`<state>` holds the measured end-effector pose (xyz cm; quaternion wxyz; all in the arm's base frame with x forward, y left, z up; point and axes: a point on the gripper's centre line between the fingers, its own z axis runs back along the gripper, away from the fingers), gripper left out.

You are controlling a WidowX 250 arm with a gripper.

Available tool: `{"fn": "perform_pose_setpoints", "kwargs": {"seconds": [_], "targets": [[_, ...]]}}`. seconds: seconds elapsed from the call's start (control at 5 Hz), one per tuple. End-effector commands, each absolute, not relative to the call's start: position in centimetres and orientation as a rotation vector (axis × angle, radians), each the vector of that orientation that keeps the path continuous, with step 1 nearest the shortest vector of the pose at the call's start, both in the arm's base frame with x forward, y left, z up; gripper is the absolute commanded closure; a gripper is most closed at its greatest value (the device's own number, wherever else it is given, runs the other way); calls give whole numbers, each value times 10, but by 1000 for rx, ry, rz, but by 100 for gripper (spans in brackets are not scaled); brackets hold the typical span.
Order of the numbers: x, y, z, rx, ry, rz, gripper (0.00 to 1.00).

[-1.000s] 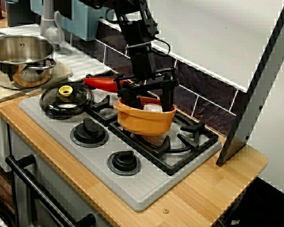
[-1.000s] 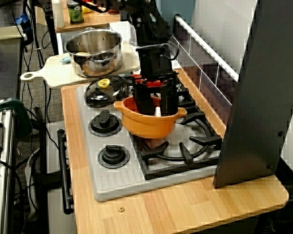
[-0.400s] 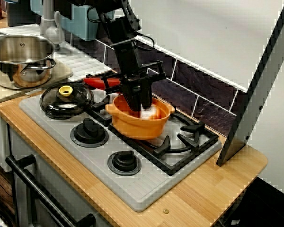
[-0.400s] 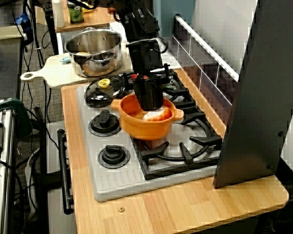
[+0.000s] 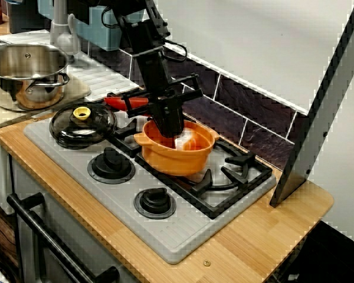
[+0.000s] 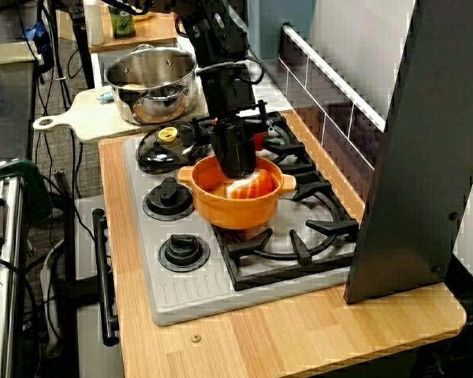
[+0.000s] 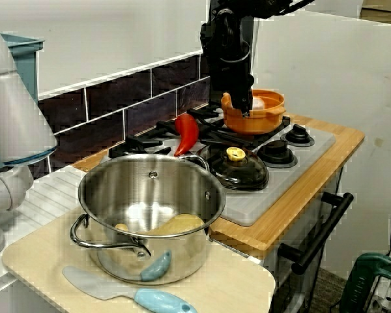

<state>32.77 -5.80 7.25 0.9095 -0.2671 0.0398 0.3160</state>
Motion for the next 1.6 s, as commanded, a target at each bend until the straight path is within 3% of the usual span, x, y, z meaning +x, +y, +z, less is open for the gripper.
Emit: {"fn": "perform_pose_setpoints", "kwargs": {"seconds": [0.0, 0.2, 0.4, 1.4], "targets": [[328, -58, 87, -544, 35, 618, 100], [326, -56, 89, -551, 27, 618, 100], [327, -56, 90, -534, 21, 589, 0], [321, -58, 98, -511, -2, 518, 0]]}}
